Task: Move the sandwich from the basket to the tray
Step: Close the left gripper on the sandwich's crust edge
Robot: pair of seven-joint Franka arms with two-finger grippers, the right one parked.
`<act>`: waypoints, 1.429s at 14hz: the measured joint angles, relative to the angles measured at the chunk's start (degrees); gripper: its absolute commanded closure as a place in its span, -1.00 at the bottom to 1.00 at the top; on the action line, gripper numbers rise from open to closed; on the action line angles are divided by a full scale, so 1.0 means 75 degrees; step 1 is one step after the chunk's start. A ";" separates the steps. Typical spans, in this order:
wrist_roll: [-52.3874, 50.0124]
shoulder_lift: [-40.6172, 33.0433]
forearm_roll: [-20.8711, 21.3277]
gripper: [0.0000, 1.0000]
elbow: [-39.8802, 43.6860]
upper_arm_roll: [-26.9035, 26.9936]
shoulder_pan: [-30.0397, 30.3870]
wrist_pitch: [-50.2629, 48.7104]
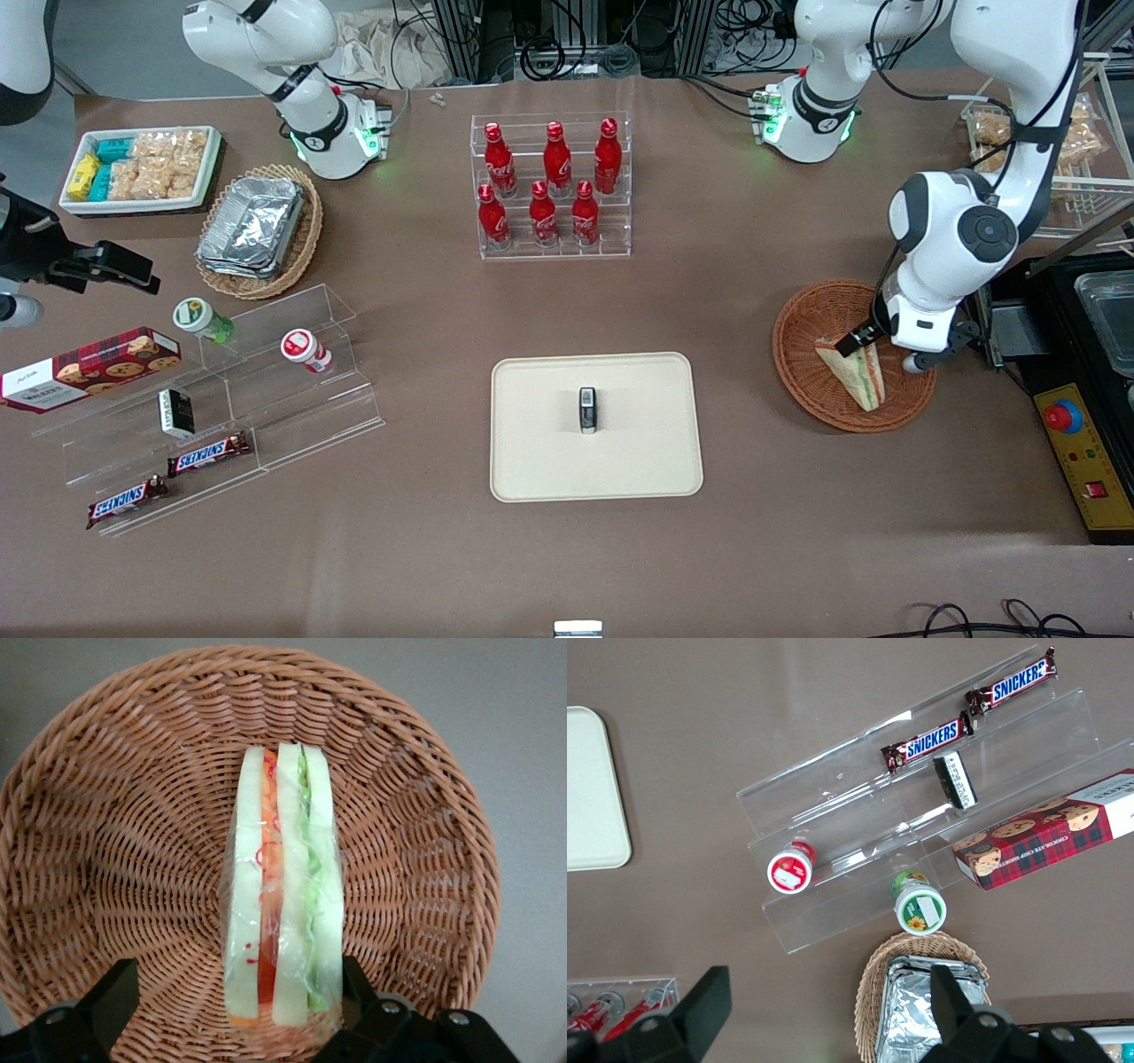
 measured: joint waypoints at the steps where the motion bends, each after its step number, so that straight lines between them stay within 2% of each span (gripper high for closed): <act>1: -0.0147 0.0063 -0.0002 -1.00 -0.0002 0.0000 0.0004 0.0074; 4: -0.0522 0.0220 -0.0002 -1.00 -0.0003 -0.0003 -0.0003 0.0238; 5: -0.0590 0.0274 -0.0002 -0.90 -0.0004 -0.0007 -0.0013 0.0282; 6: -0.0632 0.0324 -0.0002 -0.59 -0.0003 -0.0016 -0.0021 0.0356; 9: -0.0671 0.0387 -0.0002 0.73 -0.0003 -0.0023 -0.0025 0.0437; 10: -0.0694 0.0387 -0.0002 0.96 0.0002 -0.0023 -0.0025 0.0444; 20: -0.0784 0.0363 0.0014 0.95 0.0131 -0.0066 -0.0030 0.0430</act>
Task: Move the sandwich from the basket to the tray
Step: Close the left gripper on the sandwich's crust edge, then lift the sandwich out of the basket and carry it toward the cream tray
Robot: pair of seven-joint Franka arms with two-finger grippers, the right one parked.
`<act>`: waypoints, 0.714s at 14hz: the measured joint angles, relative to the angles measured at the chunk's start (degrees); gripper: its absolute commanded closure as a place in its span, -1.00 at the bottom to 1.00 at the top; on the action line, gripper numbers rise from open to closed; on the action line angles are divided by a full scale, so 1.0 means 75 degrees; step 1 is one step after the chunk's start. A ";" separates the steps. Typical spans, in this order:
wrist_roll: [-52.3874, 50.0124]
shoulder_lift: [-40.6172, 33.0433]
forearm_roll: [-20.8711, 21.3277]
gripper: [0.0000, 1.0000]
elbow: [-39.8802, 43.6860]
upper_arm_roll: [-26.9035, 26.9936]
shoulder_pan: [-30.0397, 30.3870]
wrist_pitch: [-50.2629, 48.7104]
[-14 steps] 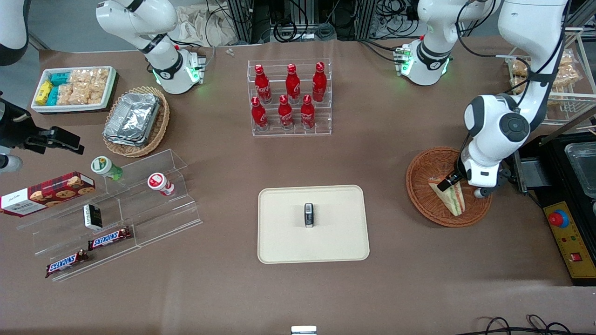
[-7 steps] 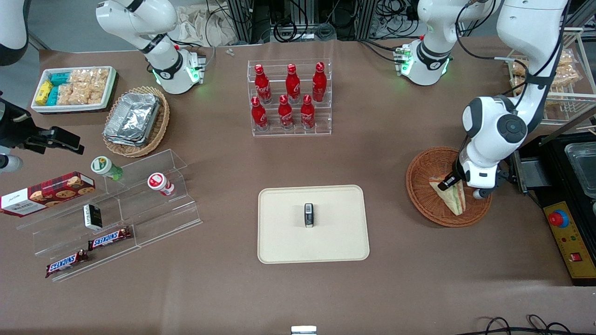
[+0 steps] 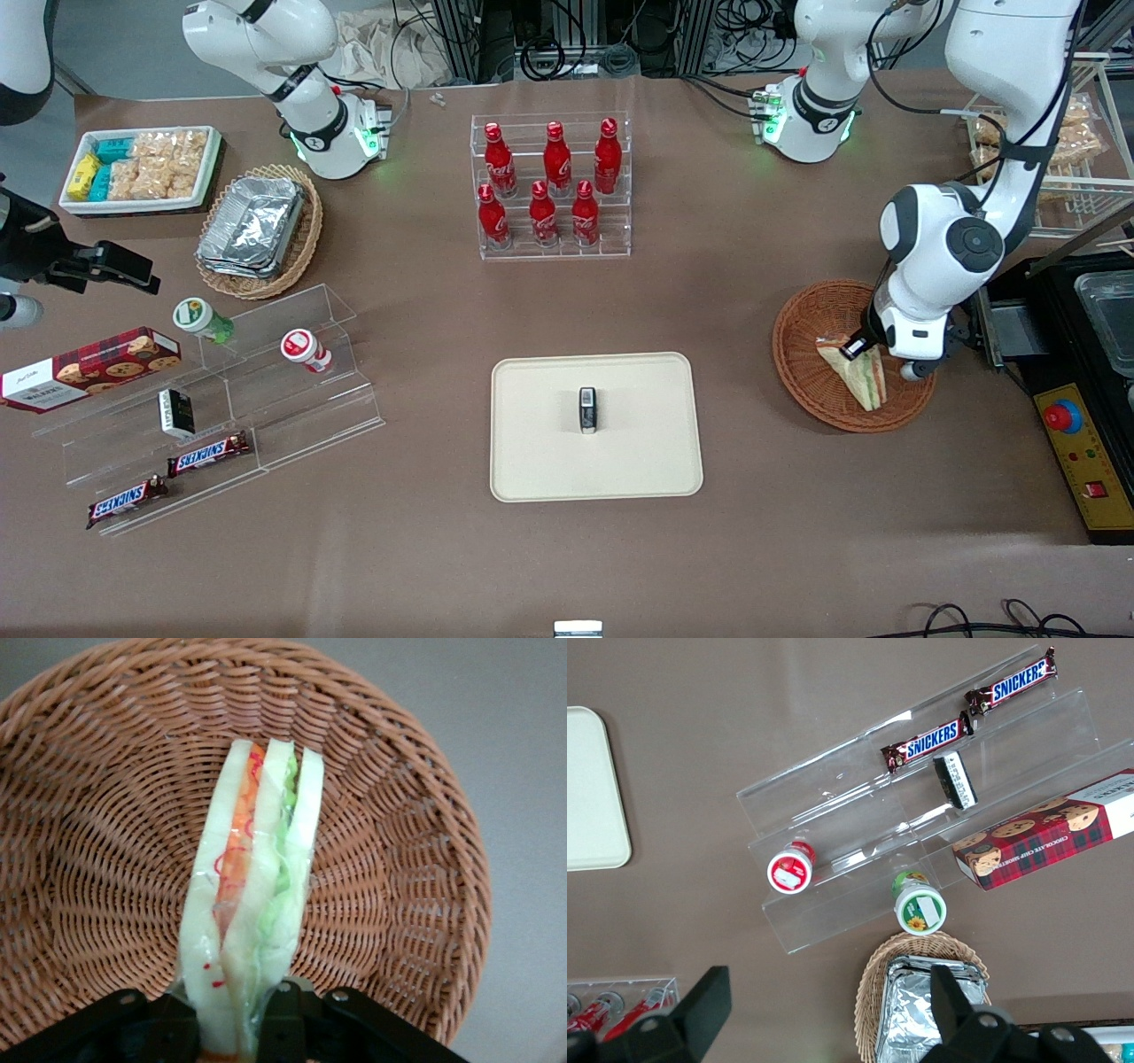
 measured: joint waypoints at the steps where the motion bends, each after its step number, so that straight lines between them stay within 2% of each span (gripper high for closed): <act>1: 0.0000 -0.0051 0.0016 0.95 0.0099 -0.0013 -0.0003 -0.0195; 3: 0.0007 -0.0258 0.0041 0.93 0.0716 -0.0041 -0.0014 -0.1509; 6: 0.0082 -0.0539 0.0064 0.92 0.2558 -0.0132 -0.0085 -0.4441; 10: 0.0840 -0.0638 0.0068 0.92 0.4552 -0.0176 -0.0096 -0.6876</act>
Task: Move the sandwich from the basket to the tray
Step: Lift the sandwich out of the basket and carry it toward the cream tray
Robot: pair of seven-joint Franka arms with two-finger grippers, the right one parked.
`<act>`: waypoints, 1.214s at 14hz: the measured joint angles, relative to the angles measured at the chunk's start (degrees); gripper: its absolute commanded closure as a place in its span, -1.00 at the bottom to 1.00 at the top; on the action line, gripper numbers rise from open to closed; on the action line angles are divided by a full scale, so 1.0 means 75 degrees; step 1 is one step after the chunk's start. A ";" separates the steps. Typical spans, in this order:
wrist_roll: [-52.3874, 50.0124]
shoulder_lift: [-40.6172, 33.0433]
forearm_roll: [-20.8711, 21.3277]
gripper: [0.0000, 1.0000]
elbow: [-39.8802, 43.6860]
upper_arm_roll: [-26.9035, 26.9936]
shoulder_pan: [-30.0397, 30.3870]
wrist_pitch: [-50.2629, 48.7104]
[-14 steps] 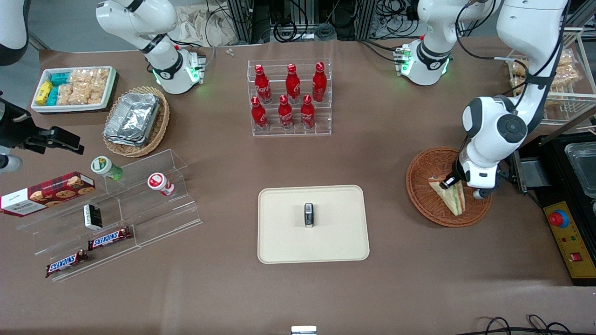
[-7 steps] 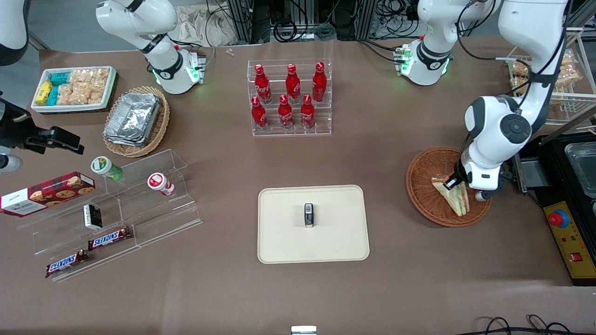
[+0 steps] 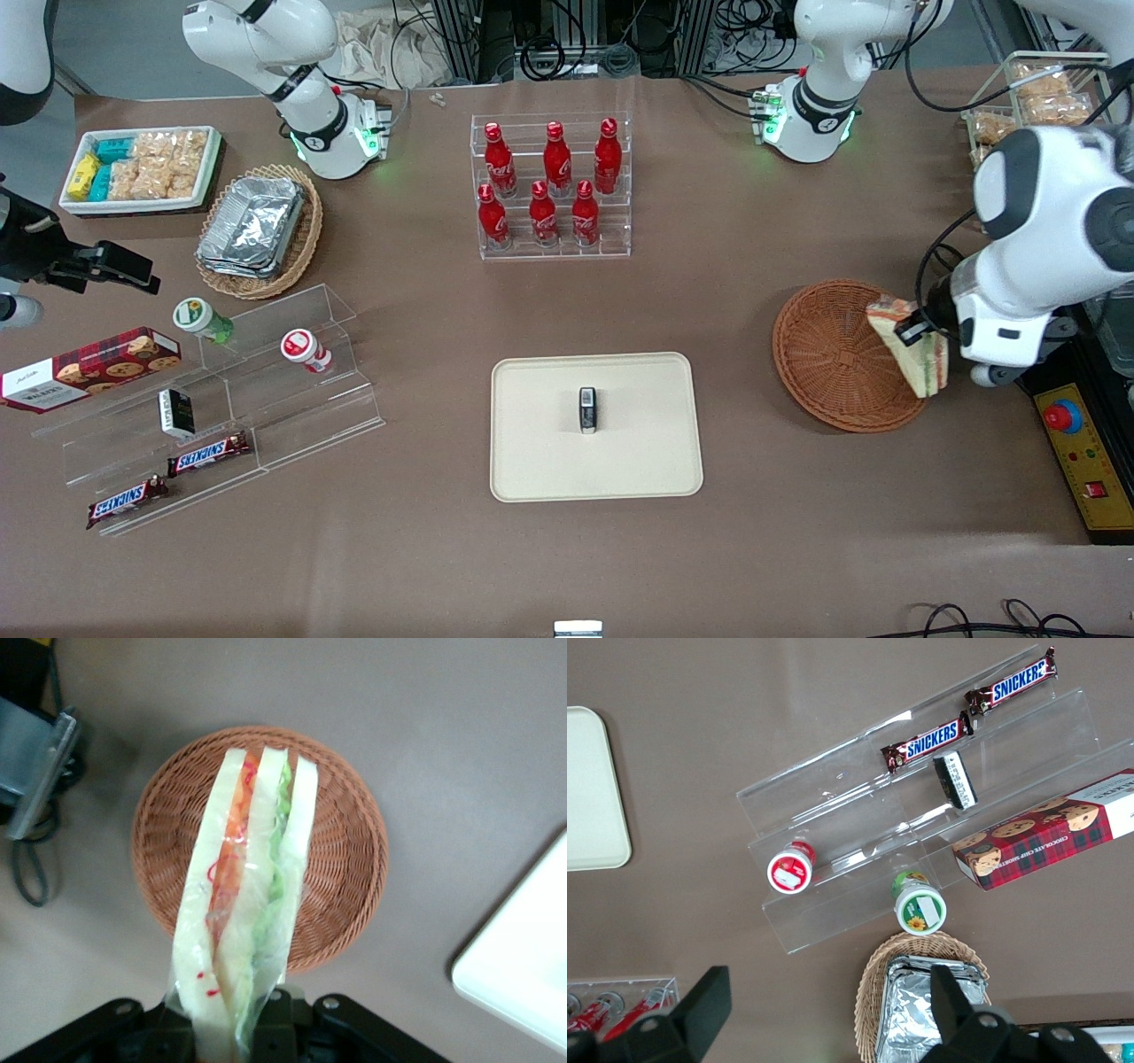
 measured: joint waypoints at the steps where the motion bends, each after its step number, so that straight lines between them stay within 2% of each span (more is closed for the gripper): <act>1: 0.0243 0.0005 -0.0003 0.90 0.0456 -0.0058 -0.0002 -0.0446; 4: 0.0596 0.0027 -0.0030 0.79 0.1427 -0.0566 -0.0029 -0.0863; 5: 0.0596 0.0063 -0.0035 0.82 0.1603 -0.0818 -0.0043 -0.0881; 6: 0.0588 0.0128 -0.0040 1.00 0.1729 -0.1083 -0.0062 -0.0886; 10: 0.0402 0.0936 -0.0059 1.00 0.2111 -0.2175 -0.0226 -0.0807; 17: -0.0449 0.3415 0.0327 1.00 0.2376 -0.2330 -0.1409 0.1063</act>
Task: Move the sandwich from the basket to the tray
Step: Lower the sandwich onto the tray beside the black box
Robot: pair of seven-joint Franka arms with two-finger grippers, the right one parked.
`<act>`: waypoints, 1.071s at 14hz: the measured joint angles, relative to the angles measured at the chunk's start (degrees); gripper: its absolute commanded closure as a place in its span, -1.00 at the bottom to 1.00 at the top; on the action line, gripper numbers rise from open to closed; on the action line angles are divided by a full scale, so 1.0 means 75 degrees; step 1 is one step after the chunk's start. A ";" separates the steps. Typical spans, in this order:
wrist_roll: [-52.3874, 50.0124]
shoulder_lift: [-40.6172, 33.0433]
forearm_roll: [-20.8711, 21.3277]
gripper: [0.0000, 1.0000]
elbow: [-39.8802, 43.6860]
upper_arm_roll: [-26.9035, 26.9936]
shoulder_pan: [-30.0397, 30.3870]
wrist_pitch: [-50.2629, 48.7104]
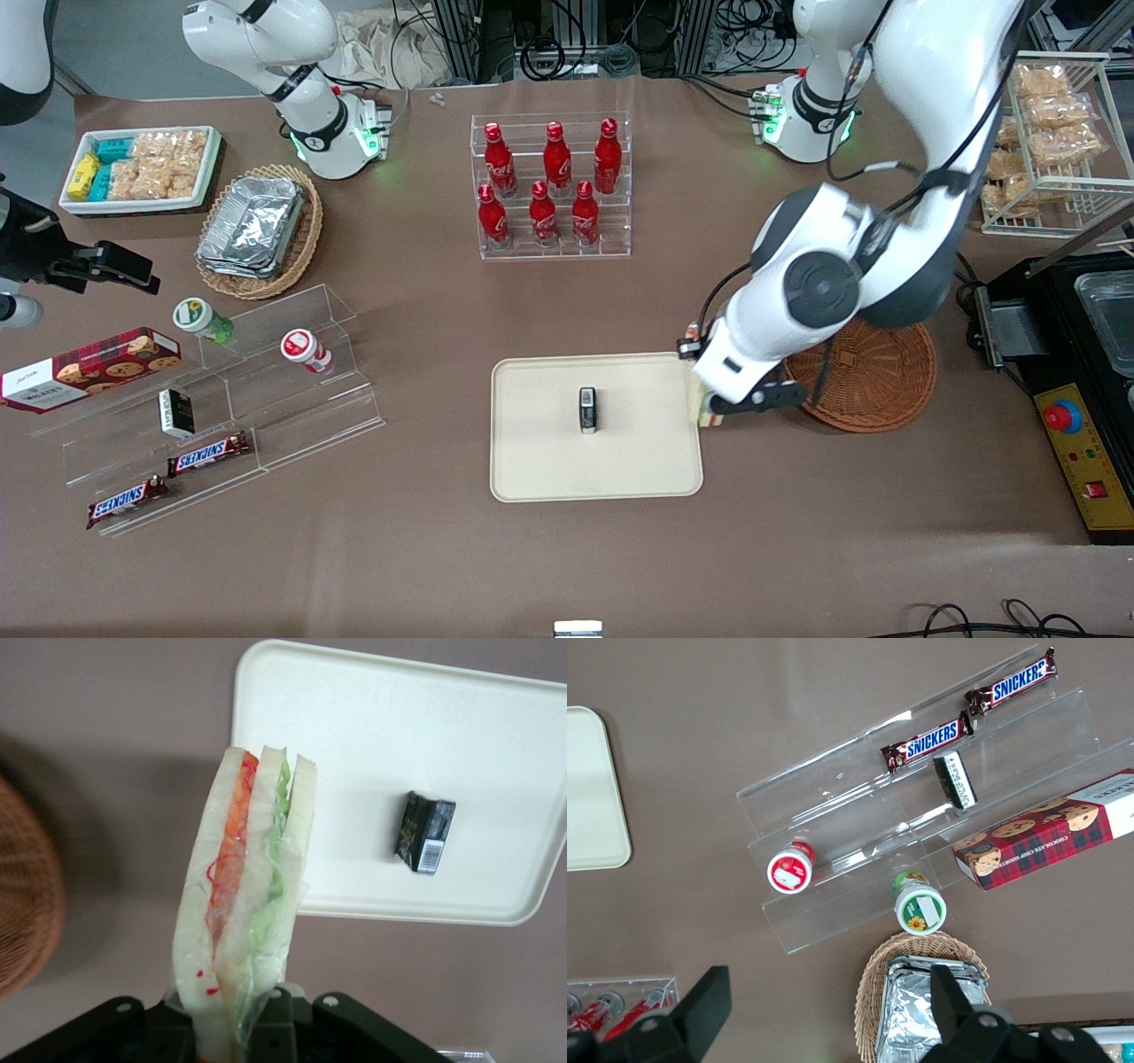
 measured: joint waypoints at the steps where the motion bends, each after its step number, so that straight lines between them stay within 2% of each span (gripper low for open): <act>1: 0.0000 0.0373 0.0024 1.00 0.0010 0.0002 -0.0063 0.0353; 3: -0.0001 0.0994 0.0221 1.00 0.0038 0.0003 -0.0193 0.0972; 6: -0.0371 0.1541 0.0944 1.00 0.0102 0.0004 -0.0336 0.1370; 7: -0.0530 0.1635 0.1160 0.89 0.0114 0.0003 -0.0372 0.1483; 11: -0.0701 0.1776 0.1351 0.06 0.0150 0.0003 -0.0438 0.1616; 14: -0.0702 0.1791 0.1384 -1.00 0.0173 0.0006 -0.0439 0.1636; 15: -0.0713 0.1806 0.1503 -1.00 0.0178 0.0007 -0.0441 0.1647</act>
